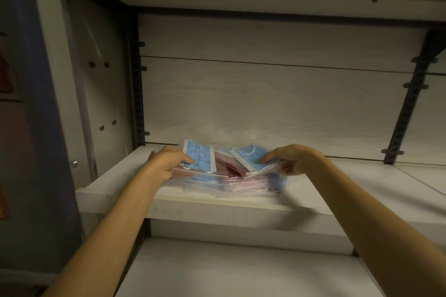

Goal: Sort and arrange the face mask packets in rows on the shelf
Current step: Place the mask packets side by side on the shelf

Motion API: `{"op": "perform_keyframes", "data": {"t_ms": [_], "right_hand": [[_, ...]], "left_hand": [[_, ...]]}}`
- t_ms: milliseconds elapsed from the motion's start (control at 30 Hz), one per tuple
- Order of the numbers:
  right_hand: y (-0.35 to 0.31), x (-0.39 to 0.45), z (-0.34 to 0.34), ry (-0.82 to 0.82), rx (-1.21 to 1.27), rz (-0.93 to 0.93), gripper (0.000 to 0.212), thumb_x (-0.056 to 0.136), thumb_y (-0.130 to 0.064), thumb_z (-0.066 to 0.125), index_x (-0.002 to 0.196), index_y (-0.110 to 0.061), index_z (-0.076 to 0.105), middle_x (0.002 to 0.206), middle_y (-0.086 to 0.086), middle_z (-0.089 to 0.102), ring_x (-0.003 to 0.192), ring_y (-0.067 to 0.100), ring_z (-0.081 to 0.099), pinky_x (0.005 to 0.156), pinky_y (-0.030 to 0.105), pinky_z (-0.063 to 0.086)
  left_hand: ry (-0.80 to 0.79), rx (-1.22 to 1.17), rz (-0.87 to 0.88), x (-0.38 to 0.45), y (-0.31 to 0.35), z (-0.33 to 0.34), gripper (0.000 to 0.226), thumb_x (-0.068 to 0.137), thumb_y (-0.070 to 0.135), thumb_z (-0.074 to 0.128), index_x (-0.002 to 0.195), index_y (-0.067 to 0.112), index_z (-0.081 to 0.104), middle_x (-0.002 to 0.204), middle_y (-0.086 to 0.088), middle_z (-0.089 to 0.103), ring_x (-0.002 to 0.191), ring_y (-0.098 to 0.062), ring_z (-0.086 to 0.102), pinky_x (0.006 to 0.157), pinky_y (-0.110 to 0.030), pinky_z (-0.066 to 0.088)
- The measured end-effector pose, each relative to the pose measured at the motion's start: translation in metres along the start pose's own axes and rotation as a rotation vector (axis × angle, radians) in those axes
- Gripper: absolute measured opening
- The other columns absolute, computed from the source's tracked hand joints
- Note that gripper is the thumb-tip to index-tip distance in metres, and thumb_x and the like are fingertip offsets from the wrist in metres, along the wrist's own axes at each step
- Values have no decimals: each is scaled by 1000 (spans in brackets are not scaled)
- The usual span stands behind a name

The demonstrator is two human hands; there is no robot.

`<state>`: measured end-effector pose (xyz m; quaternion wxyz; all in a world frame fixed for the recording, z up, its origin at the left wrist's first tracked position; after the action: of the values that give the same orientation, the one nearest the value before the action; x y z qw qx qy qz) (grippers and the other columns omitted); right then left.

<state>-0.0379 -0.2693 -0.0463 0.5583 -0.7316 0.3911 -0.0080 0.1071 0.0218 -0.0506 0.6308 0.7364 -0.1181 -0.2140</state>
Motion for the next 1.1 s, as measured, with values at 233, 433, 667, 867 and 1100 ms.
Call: {"op": "perform_keyframes", "data": {"t_ms": [233, 433, 667, 867, 1100], "right_hand": [[13, -8, 2, -13, 144, -54, 36, 77, -4, 81, 111, 2, 68, 113, 16, 71, 84, 24, 71, 72, 28, 60], [24, -48, -1, -33, 295, -321, 26, 88, -2, 70, 113, 0, 67, 108, 18, 72, 90, 28, 73, 67, 28, 62], [70, -106, -24, -15, 482, -412, 19, 92, 1, 62, 109, -2, 69, 96, 16, 72, 79, 24, 70, 54, 23, 58], [131, -141, -71, 49, 496, -441, 22, 91, -2, 64, 112, -1, 68, 106, 23, 71, 85, 31, 67, 55, 25, 59], [209, -190, -153, 77, 475, -459, 38, 79, -15, 75, 114, -2, 68, 105, 23, 72, 81, 34, 70, 58, 32, 61]], "left_hand": [[-131, -82, 22, -1, -2, 2, 41, 90, -15, 56, 128, 0, 60, 117, -18, 70, 109, -30, 67, 100, -45, 51], [-215, -229, 56, -22, 2, 11, 36, 92, -13, 54, 126, -1, 59, 120, -19, 67, 114, -32, 64, 100, -43, 51], [-321, -244, 111, -56, -3, 46, 33, 93, -9, 55, 121, 7, 63, 110, -13, 73, 104, -25, 70, 69, -32, 60], [-361, -246, 130, -94, -16, 106, 30, 97, 0, 56, 126, 6, 59, 109, -14, 74, 93, -30, 74, 60, -33, 60], [-388, -216, 202, -168, -33, 210, 34, 95, 1, 58, 127, 15, 61, 109, -8, 75, 92, -24, 74, 57, -35, 59]]}}
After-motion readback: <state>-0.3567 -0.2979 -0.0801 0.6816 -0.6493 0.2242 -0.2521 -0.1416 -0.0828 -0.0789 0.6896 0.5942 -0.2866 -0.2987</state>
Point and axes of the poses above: each hand's wrist, its own x-axis towards the middle knuckle, its own z-axis out of the palm, y = z × x, the point moved 5 cm from there along x, towards the middle knuckle
